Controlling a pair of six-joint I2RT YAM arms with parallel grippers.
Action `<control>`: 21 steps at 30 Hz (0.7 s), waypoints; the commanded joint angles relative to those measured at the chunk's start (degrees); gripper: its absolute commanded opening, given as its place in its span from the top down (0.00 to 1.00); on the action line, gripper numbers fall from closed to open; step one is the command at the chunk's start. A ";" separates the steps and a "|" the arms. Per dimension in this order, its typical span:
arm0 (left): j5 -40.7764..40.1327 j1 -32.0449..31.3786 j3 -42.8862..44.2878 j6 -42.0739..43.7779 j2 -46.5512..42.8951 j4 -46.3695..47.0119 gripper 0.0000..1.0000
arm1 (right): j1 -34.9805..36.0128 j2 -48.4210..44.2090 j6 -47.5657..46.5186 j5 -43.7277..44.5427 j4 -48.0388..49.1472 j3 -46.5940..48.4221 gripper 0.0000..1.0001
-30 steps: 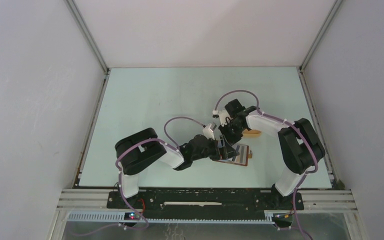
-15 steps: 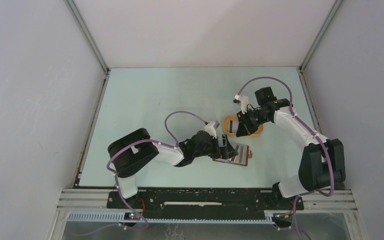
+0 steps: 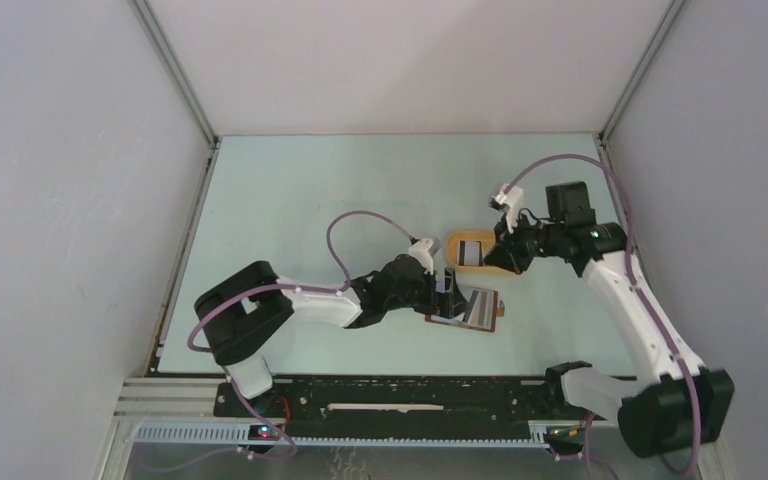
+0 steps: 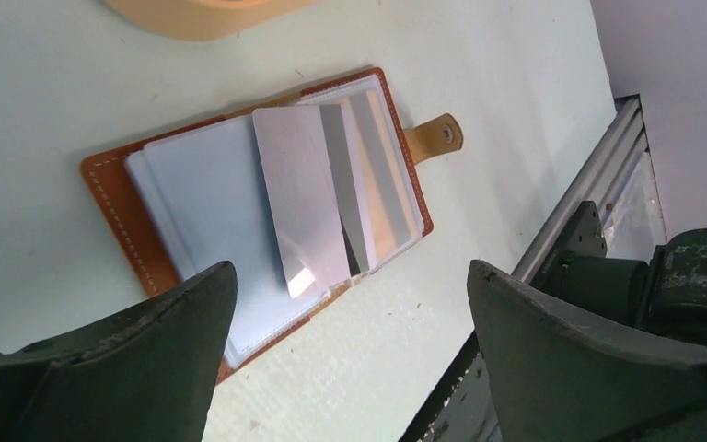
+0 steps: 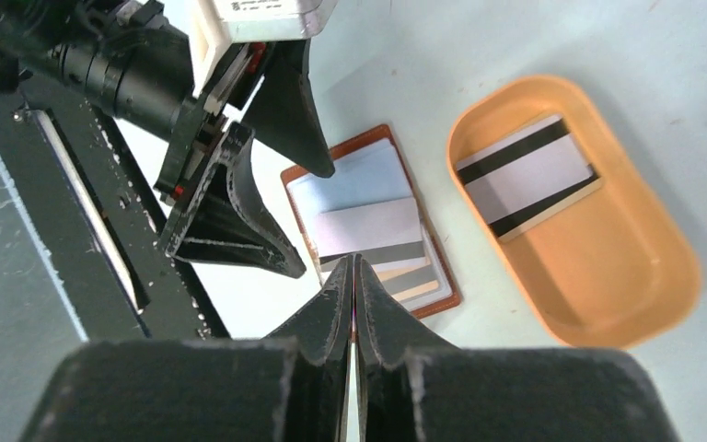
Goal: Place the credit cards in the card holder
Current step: Insert the credit card into the card holder.
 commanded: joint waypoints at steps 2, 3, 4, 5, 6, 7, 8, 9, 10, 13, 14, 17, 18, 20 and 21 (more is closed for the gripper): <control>-7.25 0.27 2.11 8.49 -10.81 -8.41 0.00 | -0.72 -11.90 -3.07 -2.30 5.43 -3.58 0.90; -9.33 0.27 2.10 9.85 -12.60 -9.96 0.00 | -0.76 -13.92 -3.18 -2.53 6.66 -4.85 0.84; -10.72 0.27 1.97 11.44 -14.31 -11.34 0.00 | -0.77 -15.55 -4.03 -3.24 7.61 -6.02 0.72; -12.18 0.27 1.86 12.87 -16.27 -12.69 0.00 | -0.81 -16.96 -5.38 -4.19 8.55 -7.56 0.57; -13.83 0.27 1.58 14.36 -18.18 -13.81 0.00 | -0.85 -17.34 -5.44 -4.85 9.64 -9.49 0.45; -15.56 0.27 1.25 15.82 -20.08 -14.86 0.00 | -0.85 -17.04 -5.79 -5.69 10.37 -10.89 0.41; -17.54 0.27 0.96 17.22 -22.10 -16.02 0.00 | -0.85 -16.14 -7.41 -6.79 8.93 -10.98 0.37; -19.69 0.27 0.75 18.53 -23.85 -17.18 0.00 | -0.85 -14.92 -9.26 -7.92 6.66 -10.11 0.36; -22.11 0.34 0.62 20.01 -25.60 -18.72 0.00 | -0.81 -13.84 -10.81 -8.82 3.61 -9.02 0.35; -29.25 0.81 0.07 22.21 -29.69 -22.16 0.00 | -0.85 -12.17 -12.35 -8.42 1.93 -8.21 0.36; -31.49 1.36 -0.40 22.20 -30.55 -22.71 0.00 | -0.85 -11.99 -12.86 -7.29 1.80 -8.39 0.37; -28.70 3.96 -2.39 20.52 -32.19 -22.57 0.00 | -0.81 -11.45 -14.47 -3.67 1.03 -9.00 0.37; -25.43 5.05 -3.23 19.89 -32.33 -21.48 0.00 | -0.85 -11.08 -15.33 -2.89 0.23 -9.09 0.38; -20.75 5.89 -4.33 18.58 -31.88 -19.20 0.01 | -0.85 -10.22 -16.52 -1.19 -0.53 -9.54 0.39; -18.77 5.90 -4.26 17.88 -31.25 -18.87 0.03 | -0.85 -9.87 -16.40 -0.26 -0.64 -9.72 0.40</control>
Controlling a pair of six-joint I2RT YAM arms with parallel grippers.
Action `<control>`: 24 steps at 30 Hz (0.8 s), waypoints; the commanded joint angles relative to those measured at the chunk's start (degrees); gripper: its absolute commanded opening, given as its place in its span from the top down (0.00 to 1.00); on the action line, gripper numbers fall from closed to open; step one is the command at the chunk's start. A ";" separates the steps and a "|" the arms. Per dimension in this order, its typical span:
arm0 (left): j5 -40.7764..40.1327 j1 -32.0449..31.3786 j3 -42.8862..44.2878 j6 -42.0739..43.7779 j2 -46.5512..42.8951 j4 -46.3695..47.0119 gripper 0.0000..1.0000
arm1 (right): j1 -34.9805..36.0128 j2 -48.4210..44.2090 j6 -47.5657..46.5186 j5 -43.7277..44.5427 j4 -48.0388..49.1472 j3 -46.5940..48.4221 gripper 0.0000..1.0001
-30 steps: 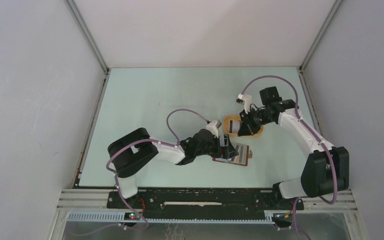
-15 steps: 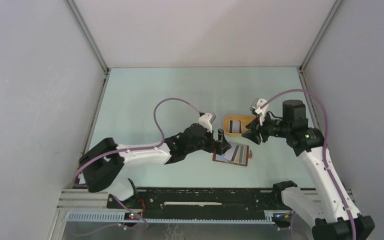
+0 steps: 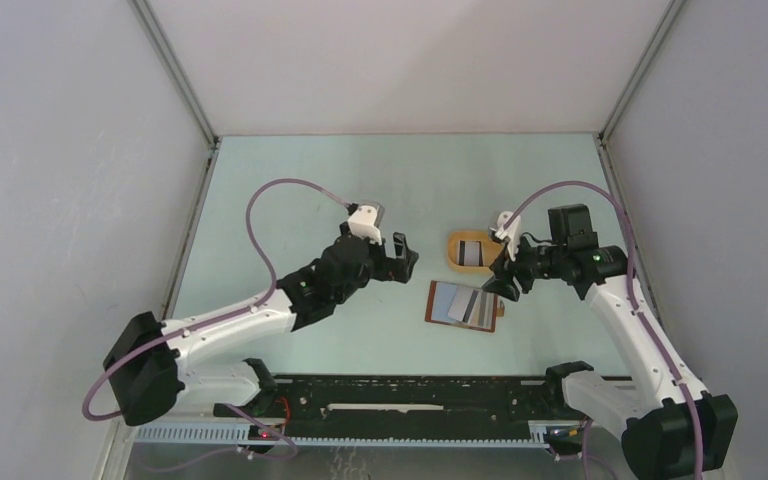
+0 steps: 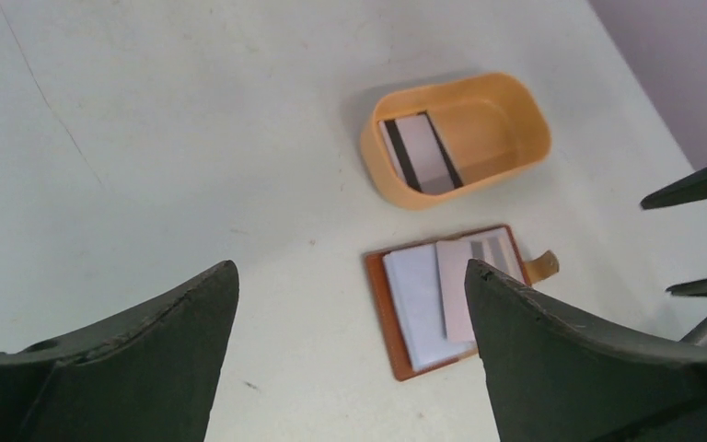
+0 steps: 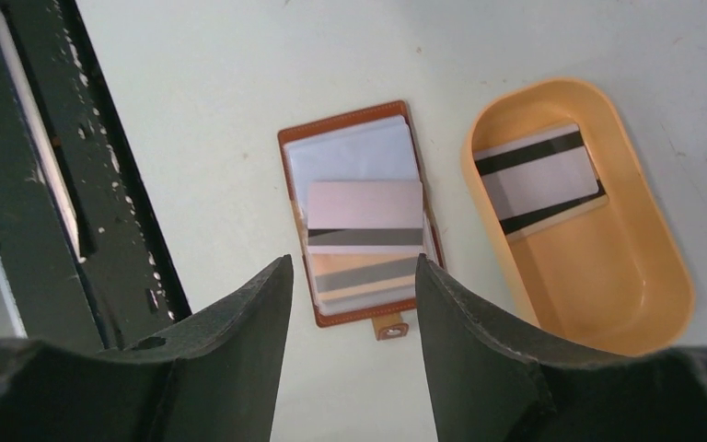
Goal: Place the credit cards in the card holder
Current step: Insert the credit card into the card holder.
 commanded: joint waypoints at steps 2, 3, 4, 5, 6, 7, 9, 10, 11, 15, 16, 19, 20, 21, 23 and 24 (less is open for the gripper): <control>8.93 0.99 -2.23 -2.80 1.79 2.58 0.11 | -0.20 1.62 -3.44 4.83 -2.19 -0.01 0.41; 11.15 0.73 -2.60 -4.09 2.57 4.69 0.14 | -0.20 2.04 -3.55 5.04 -2.33 -0.05 0.41; 13.11 0.41 -2.86 -5.44 3.62 6.82 0.17 | -0.19 2.48 -3.61 5.04 -2.56 -0.03 0.42; 15.40 0.18 -2.85 -6.86 5.03 8.87 0.20 | -0.20 2.91 -3.71 5.05 -2.83 -0.01 0.42; 17.53 -0.08 -2.52 -8.24 6.54 10.43 0.25 | -0.20 3.51 -3.89 5.18 -3.09 -0.01 0.43; 19.55 -0.31 -2.14 -9.36 8.29 11.76 0.30 | -0.15 4.13 -4.34 5.60 -3.51 -0.01 0.44; 21.41 -1.20 -1.10 -10.92 11.53 13.20 0.38 | -0.04 5.82 -5.09 6.93 -4.51 -0.01 0.46; 21.16 -1.74 -0.54 -11.18 13.06 13.13 0.40 | 0.10 6.80 -5.44 7.61 -4.91 -0.01 0.48; 20.75 -2.21 0.11 -11.52 14.36 12.81 0.44 | 0.44 7.82 -5.68 8.32 -5.18 -0.03 0.51; 19.74 -2.95 3.61 -11.54 20.48 8.84 0.59 | 4.40 11.72 -6.14 10.60 -6.03 -0.01 0.62; 19.58 -3.02 4.63 -11.27 21.84 7.67 0.63 | 5.97 12.76 -6.20 11.49 -6.15 -0.01 0.64; 19.79 -3.28 6.77 -11.27 25.10 6.32 0.71 | 10.16 16.25 -5.66 15.01 -6.07 -0.01 0.69; 20.06 -3.37 7.23 -11.42 26.02 6.27 0.74 | 11.16 17.18 -5.54 16.06 -6.12 -0.02 0.70; 20.45 -3.45 7.80 -11.44 26.92 6.21 0.76 | 11.76 18.15 -5.66 16.69 -6.39 -0.01 0.72; 20.70 -3.65 9.19 -11.18 28.40 5.29 0.79 | 12.36 19.74 -5.81 17.74 -6.88 -0.01 0.77; 20.51 -3.84 9.95 -10.92 28.81 4.69 0.80 | 12.37 20.33 -5.82 18.32 -7.06 -0.01 0.79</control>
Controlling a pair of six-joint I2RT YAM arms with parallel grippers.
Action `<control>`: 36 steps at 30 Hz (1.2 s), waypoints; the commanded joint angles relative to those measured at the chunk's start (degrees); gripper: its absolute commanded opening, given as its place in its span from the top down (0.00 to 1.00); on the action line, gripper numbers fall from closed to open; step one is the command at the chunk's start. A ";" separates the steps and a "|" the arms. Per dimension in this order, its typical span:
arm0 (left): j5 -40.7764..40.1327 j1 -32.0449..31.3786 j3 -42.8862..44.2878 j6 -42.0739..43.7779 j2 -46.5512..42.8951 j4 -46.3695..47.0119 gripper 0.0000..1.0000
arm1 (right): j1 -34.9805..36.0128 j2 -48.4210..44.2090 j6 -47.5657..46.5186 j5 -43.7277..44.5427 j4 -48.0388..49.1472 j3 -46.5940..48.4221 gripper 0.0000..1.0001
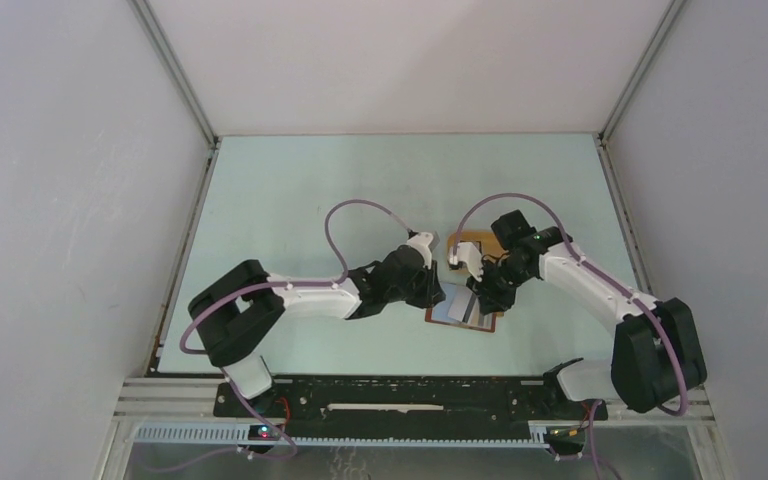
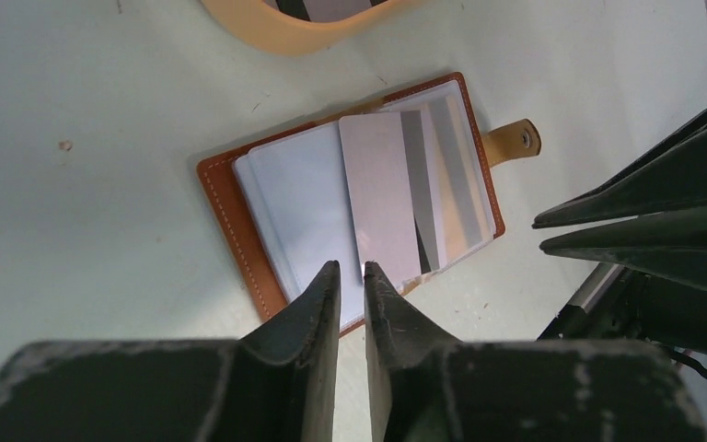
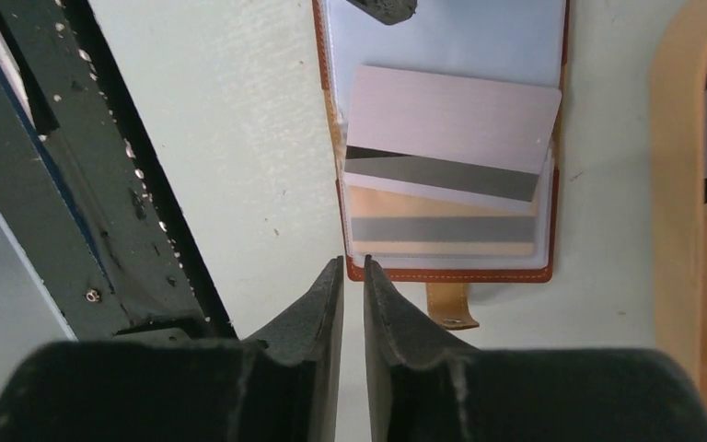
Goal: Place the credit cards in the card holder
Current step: Insert the credit card into the card holder.
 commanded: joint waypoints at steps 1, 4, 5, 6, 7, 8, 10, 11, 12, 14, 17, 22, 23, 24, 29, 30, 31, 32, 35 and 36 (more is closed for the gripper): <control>0.52 -0.84 5.39 0.09 2.17 -1.79 0.81 | 0.69 2.21 -0.79 4.57 -1.42 0.08 0.82; 0.30 -0.93 6.25 -0.16 3.34 -2.39 0.83 | 0.44 4.18 -0.11 6.00 -1.27 0.08 0.85; 0.19 -0.95 6.90 0.12 3.87 -3.16 0.83 | 0.59 4.89 0.20 6.39 -1.29 0.08 0.86; -0.05 -0.95 7.45 0.46 4.22 -4.17 0.83 | 0.60 5.56 0.42 6.91 -1.17 0.08 0.86; -0.49 -1.03 7.74 0.50 4.41 -4.73 0.84 | 0.61 6.10 0.60 7.43 -0.98 0.08 0.87; -0.57 -1.04 7.75 0.37 4.50 -4.94 0.84 | 0.57 6.47 0.83 7.85 -0.86 0.08 0.87; -0.60 -1.04 7.87 0.13 5.02 -4.96 0.86 | 0.61 6.83 0.99 7.86 -0.68 0.08 0.88; -0.60 -1.04 8.21 0.17 5.57 -5.00 0.87 | 0.68 6.97 0.99 7.60 -0.68 0.08 0.88; -0.58 -1.04 8.73 0.20 6.10 -5.21 0.88 | 0.70 7.14 1.03 7.53 -0.66 0.08 0.88; -0.61 -1.04 9.33 0.00 7.02 -5.29 0.89 | 0.48 7.48 1.12 7.75 -0.63 0.08 0.89; -0.59 -1.04 10.26 -0.33 8.53 -5.22 0.90 | 0.24 8.02 1.33 8.44 0.29 -0.49 0.90; -0.60 -1.04 11.52 -0.24 9.92 -6.06 0.90 | 0.26 10.10 1.74 10.10 0.81 -0.80 0.91; -0.63 -1.04 11.73 -0.11 10.12 -6.22 0.90 | 0.26 10.38 1.83 10.33 0.86 -0.80 0.91; -0.60 -1.04 11.83 -0.15 10.18 -6.31 0.90 | 0.32 10.52 1.91 10.47 0.89 -0.84 0.91; 0.04 -1.04 12.41 -0.06 11.00 -6.52 0.90 | 0.33 11.18 2.20 10.85 1.10 -0.80 0.91; 0.51 -1.04 12.50 -0.06 11.21 -6.54 0.90 | 0.27 11.35 2.28 10.92 1.20 -0.80 0.91; 0.76 -1.04 12.52 -0.12 11.33 -6.54 0.90 | 0.26 11.60 2.37 11.06 1.24 -0.80 0.91; 0.94 -1.04 12.52 -0.21 11.48 -6.54 0.90 | 0.26 11.87 2.44 11.18 1.35 -0.80 0.91; 1.53 -1.04 12.32 -0.70 11.79 -6.47 0.90 | 0.19 12.19 2.69 11.23 1.47 -0.80 0.91; 1.72 -1.04 12.15 -0.87 11.85 -6.39 0.90 | 0.13 12.21 2.91 11.21 1.61 -0.80 0.91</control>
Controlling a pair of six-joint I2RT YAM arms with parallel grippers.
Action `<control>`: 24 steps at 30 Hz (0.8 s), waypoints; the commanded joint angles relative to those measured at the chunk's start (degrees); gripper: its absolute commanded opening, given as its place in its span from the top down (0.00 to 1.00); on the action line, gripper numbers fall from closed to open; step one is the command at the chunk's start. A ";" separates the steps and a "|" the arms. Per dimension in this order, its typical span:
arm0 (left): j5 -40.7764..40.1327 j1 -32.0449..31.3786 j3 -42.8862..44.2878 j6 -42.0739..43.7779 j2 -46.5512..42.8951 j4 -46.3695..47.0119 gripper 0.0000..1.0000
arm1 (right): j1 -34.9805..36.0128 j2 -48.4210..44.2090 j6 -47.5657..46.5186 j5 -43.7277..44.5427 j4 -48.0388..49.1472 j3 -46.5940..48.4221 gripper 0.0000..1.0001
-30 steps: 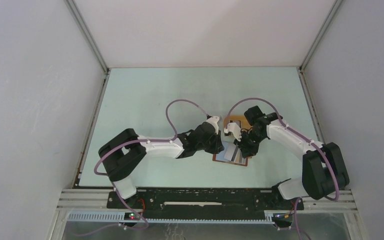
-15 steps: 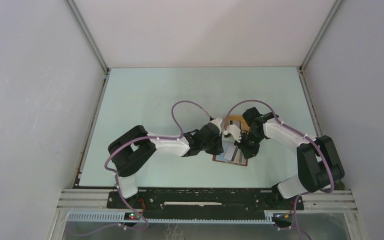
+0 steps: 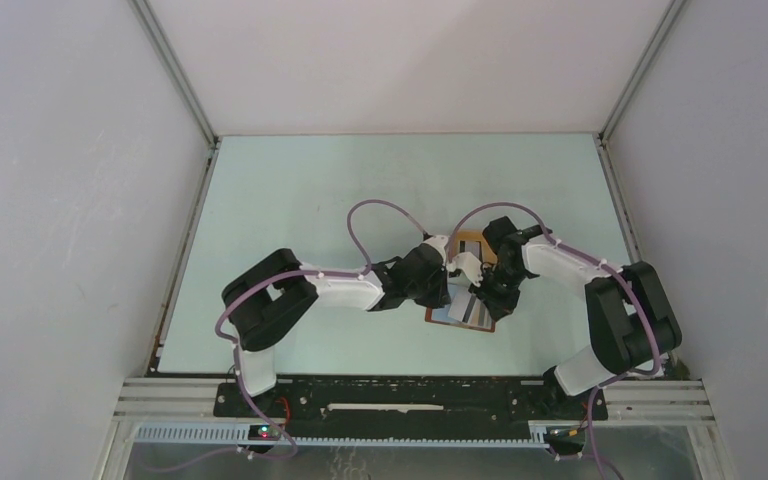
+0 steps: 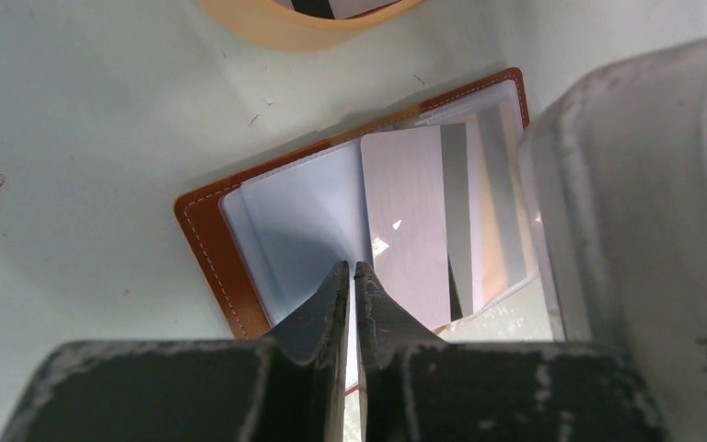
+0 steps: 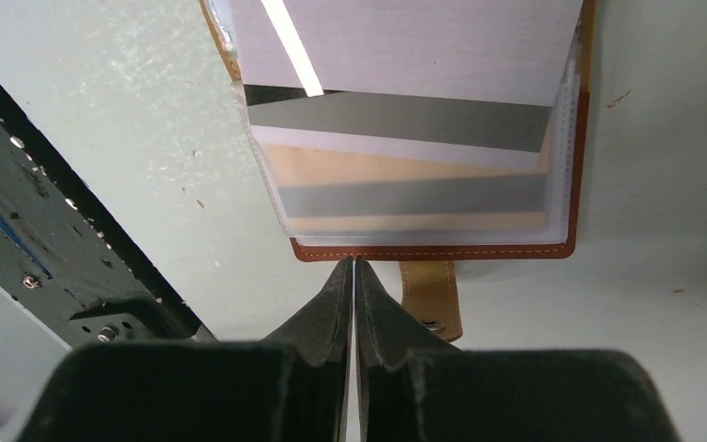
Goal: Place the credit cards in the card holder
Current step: Insert the credit card into the card holder.
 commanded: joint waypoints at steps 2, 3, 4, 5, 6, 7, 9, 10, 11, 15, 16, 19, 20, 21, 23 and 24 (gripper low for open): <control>1.57 -0.38 1.64 -1.25 0.50 0.47 0.90 | -0.52 0.38 1.59 0.21 1.15 -0.12 0.91; 1.54 -0.38 1.28 -1.50 0.38 0.86 0.90 | -0.79 0.29 1.65 -0.21 1.16 -0.12 0.91; 1.55 -0.38 0.90 -1.75 0.31 1.31 0.90 | -1.11 0.21 1.84 -0.76 1.27 -0.12 0.91; 1.61 -0.38 0.62 -1.96 0.34 1.66 0.90 | -1.53 0.13 2.02 -1.11 1.36 -0.12 0.91; 1.86 -0.38 0.45 -2.26 0.31 2.05 0.90 | -1.84 -0.02 2.15 -1.46 1.48 -0.12 0.91; 2.14 -0.38 0.18 -2.60 0.43 2.55 0.90 | -2.32 -0.07 2.18 -1.93 1.60 -0.16 0.91; 2.72 -0.47 -0.12 -3.25 0.57 3.40 0.90 | -2.97 -0.24 1.96 -2.93 1.67 -0.12 0.91; 2.94 -0.47 -0.24 -3.60 0.57 3.73 0.90 | -3.25 -0.25 1.77 -3.23 1.72 -0.12 0.91; 3.11 -0.47 -0.33 -3.80 0.65 4.11 0.90 | -3.40 -0.17 1.37 -3.54 1.65 -0.12 0.91; 3.50 -0.47 -0.53 -4.51 0.71 4.77 0.90 | -3.86 -0.82 -1.04 -3.95 2.94 -1.31 0.92; 3.64 -0.47 -0.62 -4.64 0.86 4.89 0.90 | -3.88 -0.98 -1.59 -3.94 3.11 -1.61 0.91; 3.83 -0.48 -0.82 -5.14 1.10 5.33 0.90 | -3.95 -1.40 -2.86 -4.21 3.65 -2.17 0.92; 3.73 -0.51 -0.92 -5.26 1.05 5.43 0.90 | -3.98 -1.66 -3.31 -4.39 3.84 -2.51 0.92; 3.48 -0.48 -1.20 -5.35 0.95 5.64 0.90 | -4.11 -1.84 -3.61 -4.52 3.97 -2.71 0.92; 3.05 -0.47 -1.74 -5.52 0.23 6.06 0.90 | -4.20 -1.91 -3.94 -4.71 3.97 -2.84 0.91; 2.93 -0.40 -1.97 -5.55 -0.28 6.37 0.90 | -4.18 -1.85 -4.03 -4.79 3.90 -2.84 0.92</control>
